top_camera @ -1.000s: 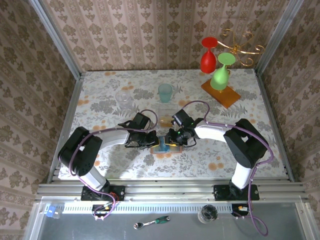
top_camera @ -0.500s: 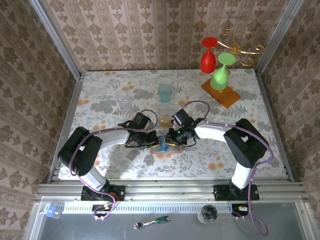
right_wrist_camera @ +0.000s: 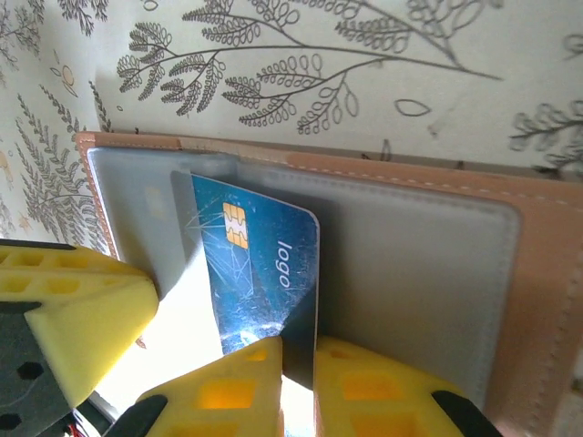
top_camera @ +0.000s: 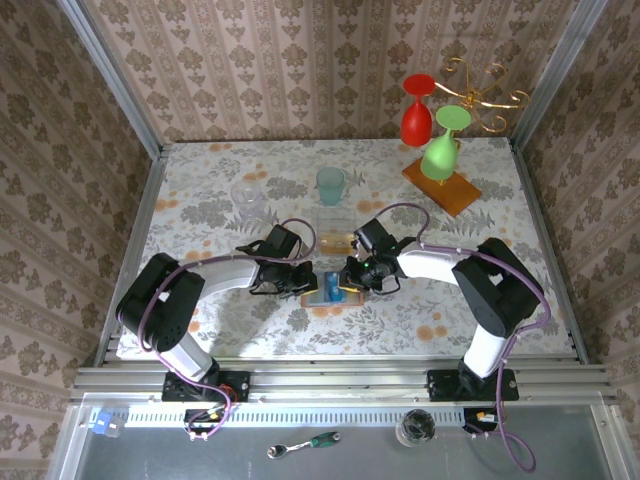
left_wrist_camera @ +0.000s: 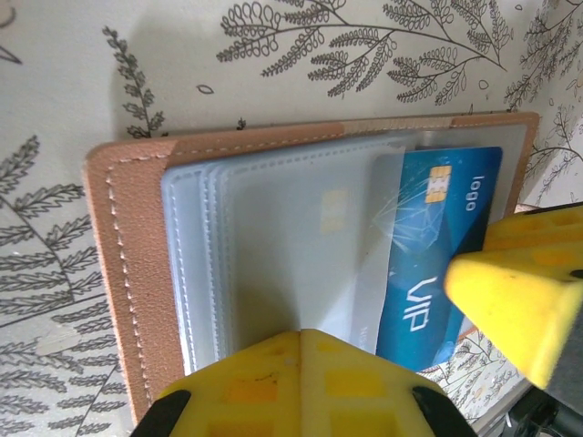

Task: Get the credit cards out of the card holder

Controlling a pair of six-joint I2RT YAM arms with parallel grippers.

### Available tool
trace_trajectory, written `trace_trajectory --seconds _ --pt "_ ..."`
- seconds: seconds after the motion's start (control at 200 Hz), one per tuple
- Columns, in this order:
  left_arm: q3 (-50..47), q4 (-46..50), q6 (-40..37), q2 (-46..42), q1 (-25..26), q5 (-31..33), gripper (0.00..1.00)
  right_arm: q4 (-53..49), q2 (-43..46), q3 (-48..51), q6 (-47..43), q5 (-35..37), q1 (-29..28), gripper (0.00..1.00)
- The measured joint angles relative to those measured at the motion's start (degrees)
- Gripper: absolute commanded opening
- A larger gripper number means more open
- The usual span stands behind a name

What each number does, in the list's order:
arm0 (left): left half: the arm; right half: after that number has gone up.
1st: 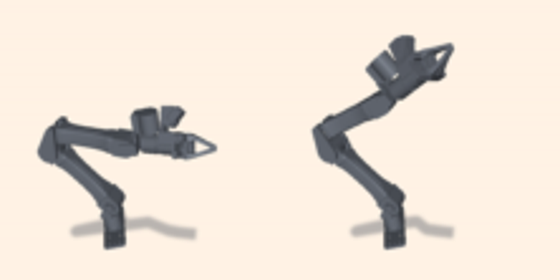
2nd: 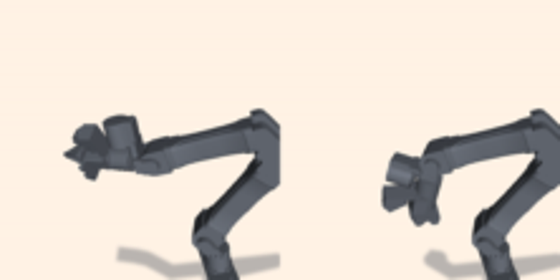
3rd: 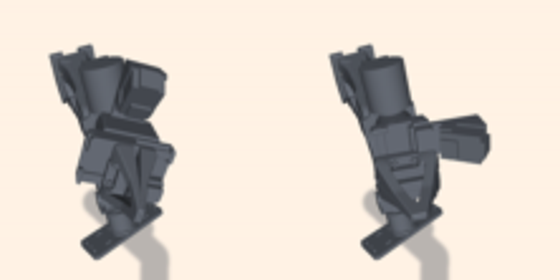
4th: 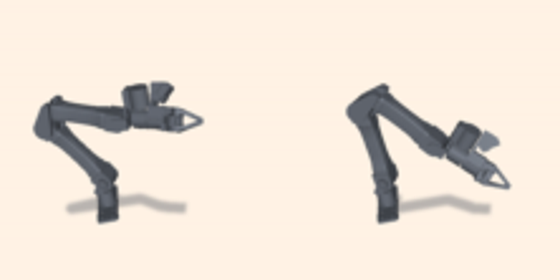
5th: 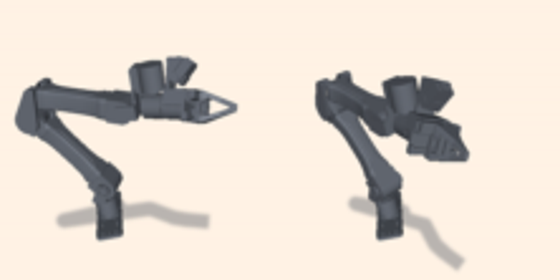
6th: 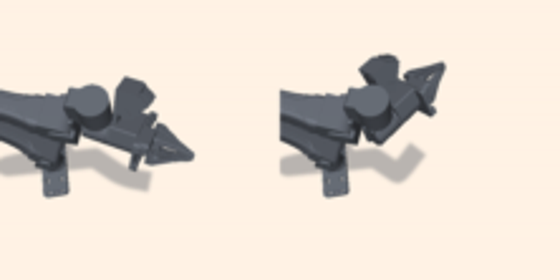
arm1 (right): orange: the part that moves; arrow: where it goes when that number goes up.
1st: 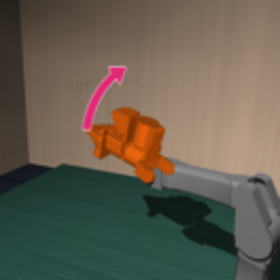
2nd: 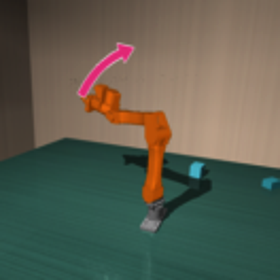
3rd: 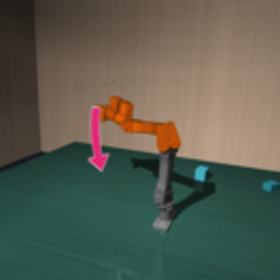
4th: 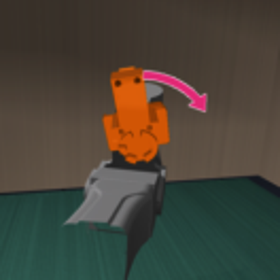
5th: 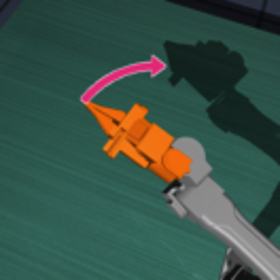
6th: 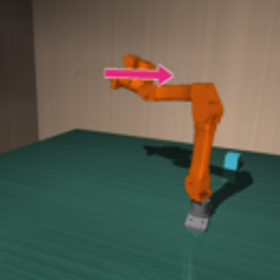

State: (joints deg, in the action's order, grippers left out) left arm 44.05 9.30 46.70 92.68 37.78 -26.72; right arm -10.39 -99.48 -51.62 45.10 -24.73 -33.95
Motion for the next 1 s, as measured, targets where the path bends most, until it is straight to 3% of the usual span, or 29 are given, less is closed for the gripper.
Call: trace_trajectory --seconds 0.685,1.0 --pt "0.37 1.07 -0.11 -0.13 -0.35 -0.02 0.0 -3.76 6.25 0.46 -0.61 0.33 0.59 0.1" --pt "0.63 2.08 -0.11 -2.73 -0.63 0.22 0.03 -11.37 6.86 -3.93 -7.04 3.15 0.61 0.09"
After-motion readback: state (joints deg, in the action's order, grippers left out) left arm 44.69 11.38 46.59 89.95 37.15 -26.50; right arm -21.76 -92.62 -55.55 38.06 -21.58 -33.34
